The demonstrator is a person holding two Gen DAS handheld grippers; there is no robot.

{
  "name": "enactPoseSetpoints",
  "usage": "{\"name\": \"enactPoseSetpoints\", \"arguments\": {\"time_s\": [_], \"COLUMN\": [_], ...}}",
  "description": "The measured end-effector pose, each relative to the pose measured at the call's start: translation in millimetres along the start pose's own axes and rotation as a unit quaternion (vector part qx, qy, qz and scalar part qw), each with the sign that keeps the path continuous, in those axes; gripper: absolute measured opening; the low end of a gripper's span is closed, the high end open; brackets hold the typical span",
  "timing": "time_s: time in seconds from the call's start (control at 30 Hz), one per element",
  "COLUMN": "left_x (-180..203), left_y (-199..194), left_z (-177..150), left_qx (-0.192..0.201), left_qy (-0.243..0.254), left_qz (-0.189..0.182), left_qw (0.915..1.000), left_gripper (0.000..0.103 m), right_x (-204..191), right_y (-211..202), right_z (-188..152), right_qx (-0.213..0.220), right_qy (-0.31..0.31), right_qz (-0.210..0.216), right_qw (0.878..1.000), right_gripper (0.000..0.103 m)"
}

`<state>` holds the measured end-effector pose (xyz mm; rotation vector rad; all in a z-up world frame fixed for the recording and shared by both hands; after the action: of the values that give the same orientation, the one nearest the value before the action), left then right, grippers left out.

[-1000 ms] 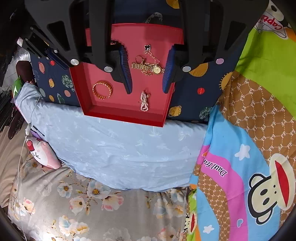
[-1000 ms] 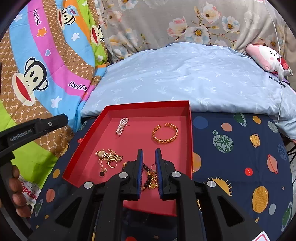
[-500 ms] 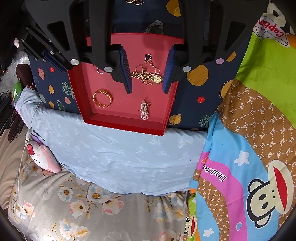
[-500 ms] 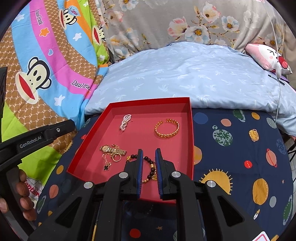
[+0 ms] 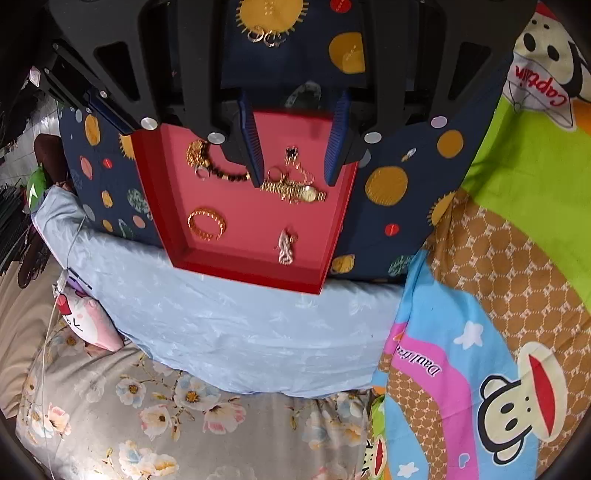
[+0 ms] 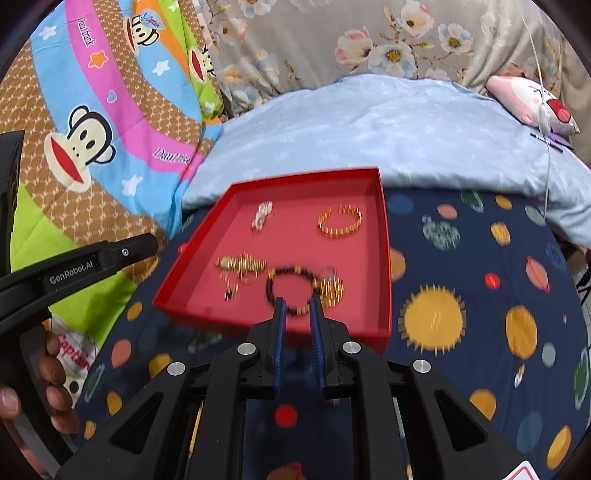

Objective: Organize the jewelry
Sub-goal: 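Withdraw both tools from the tray toward the gold hoop earrings, then grasp one gold hoop earring with the right tool while the left tool grasps the other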

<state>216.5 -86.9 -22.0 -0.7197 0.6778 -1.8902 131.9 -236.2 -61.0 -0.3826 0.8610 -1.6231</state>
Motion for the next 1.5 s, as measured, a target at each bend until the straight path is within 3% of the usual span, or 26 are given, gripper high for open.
{"name": "enactPoseSetpoints", "arguments": {"time_s": [0.33,0.6,0.73,0.77,1.2,1.37,1.5], "left_x": [-24,-42,-48,-49,-62,-63,-61], "left_y": [-5,-8,-11,-11,-8,-4,-3], "left_z": [-57,-102,-114,-115,-123,-124,-125], "left_qx": [-0.045,-0.08,-0.088,-0.089,-0.098,-0.101,-0.104], "left_qy": [-0.024,-0.032,-0.038,-0.038,-0.05,-0.053,-0.053], "left_qz": [0.014,0.029,0.03,0.031,0.034,0.031,0.03], "left_qw": [0.9986,0.9959,0.9949,0.9948,0.9934,0.993,0.9928], "left_gripper": [0.032,0.032,0.035,0.036,0.038,0.038,0.038], "right_x": [-6,-32,-46,-50,-67,-69,-67], "right_y": [-2,3,7,9,36,40,39], "right_z": [-61,-97,-102,-102,-98,-97,-98], "right_qx": [-0.049,-0.077,-0.075,-0.075,-0.083,-0.079,-0.075], "right_qy": [0.0,-0.032,-0.049,-0.056,-0.085,-0.099,-0.102], "right_qz": [0.007,0.027,0.032,0.03,0.024,0.01,0.004], "right_qw": [0.999,0.996,0.995,0.995,0.993,0.992,0.992], "right_gripper": [0.014,0.014,0.036,0.036,0.033,0.017,0.015]}}
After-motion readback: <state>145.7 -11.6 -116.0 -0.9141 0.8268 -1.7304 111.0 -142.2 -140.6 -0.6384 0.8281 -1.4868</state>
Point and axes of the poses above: each gripper's, at about its wrist camera, not at the fingertips, and y roughly the way its jaws point, x to its right, z to its top, the point moved 4 cm from there along y, roughly the way its jaws point, and after that the axes turned 3 degrees about -z, right-handed, at the moved point
